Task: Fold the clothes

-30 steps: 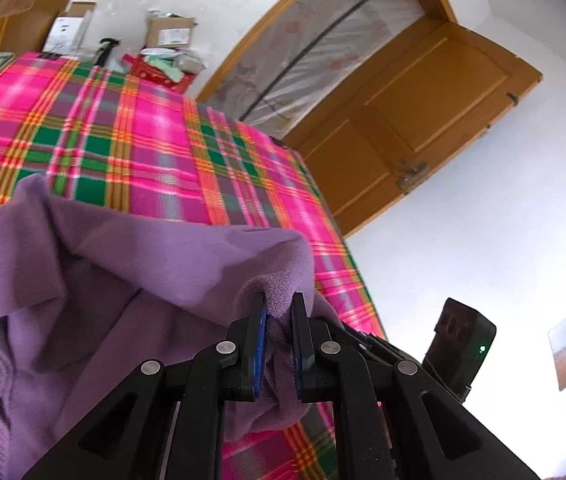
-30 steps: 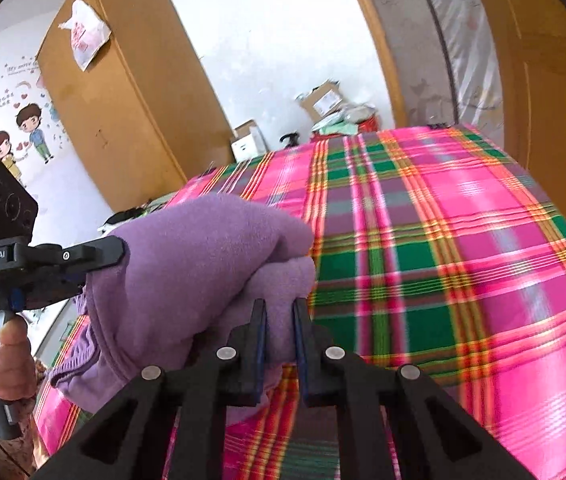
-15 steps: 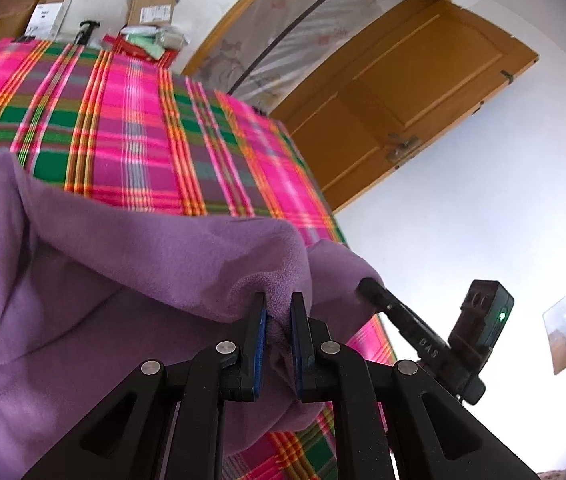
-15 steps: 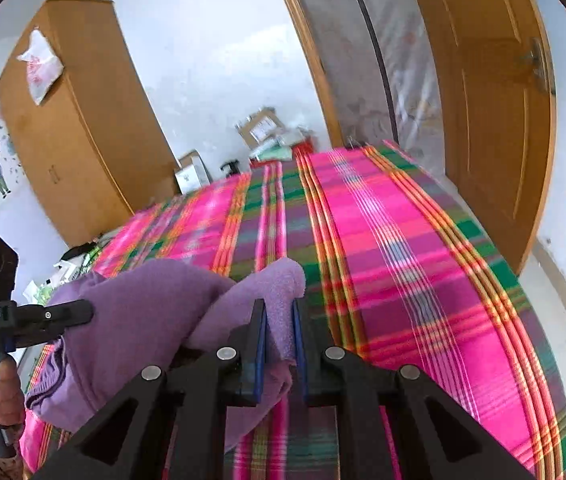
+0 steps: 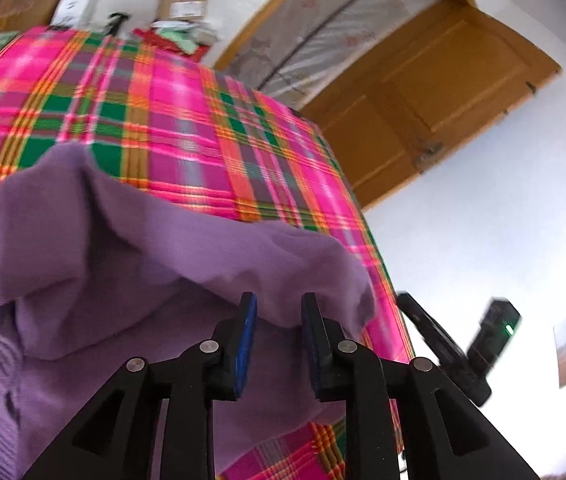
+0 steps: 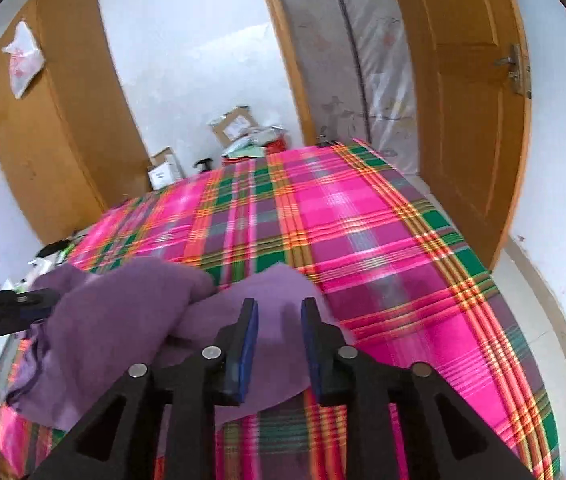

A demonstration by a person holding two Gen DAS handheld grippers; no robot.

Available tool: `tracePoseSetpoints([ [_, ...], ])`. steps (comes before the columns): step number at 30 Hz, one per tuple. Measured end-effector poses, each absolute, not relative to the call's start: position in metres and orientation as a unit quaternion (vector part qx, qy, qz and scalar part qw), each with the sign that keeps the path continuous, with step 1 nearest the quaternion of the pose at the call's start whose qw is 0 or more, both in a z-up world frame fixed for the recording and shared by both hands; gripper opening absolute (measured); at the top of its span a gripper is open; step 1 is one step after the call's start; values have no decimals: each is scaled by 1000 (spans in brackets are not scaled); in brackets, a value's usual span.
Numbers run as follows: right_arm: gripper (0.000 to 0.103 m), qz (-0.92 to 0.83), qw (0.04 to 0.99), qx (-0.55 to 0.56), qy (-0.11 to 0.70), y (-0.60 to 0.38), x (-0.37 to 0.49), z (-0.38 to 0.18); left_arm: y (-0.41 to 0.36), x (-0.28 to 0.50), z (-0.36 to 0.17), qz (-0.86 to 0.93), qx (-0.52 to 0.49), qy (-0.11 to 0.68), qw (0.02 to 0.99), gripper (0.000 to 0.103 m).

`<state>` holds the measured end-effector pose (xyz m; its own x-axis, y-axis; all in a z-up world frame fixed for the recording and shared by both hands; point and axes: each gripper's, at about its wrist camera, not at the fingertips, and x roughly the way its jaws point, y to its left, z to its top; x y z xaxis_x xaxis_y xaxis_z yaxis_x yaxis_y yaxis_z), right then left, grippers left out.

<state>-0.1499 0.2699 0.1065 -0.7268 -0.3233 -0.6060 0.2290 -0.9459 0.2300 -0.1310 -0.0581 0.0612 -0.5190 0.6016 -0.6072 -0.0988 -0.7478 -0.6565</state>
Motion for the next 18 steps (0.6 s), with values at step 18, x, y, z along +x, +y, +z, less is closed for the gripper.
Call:
tracePoseSetpoints([
  [18,32,-860,360,360,-18,182,-116,95,-47,-183,13,762,-506,-351,199,28],
])
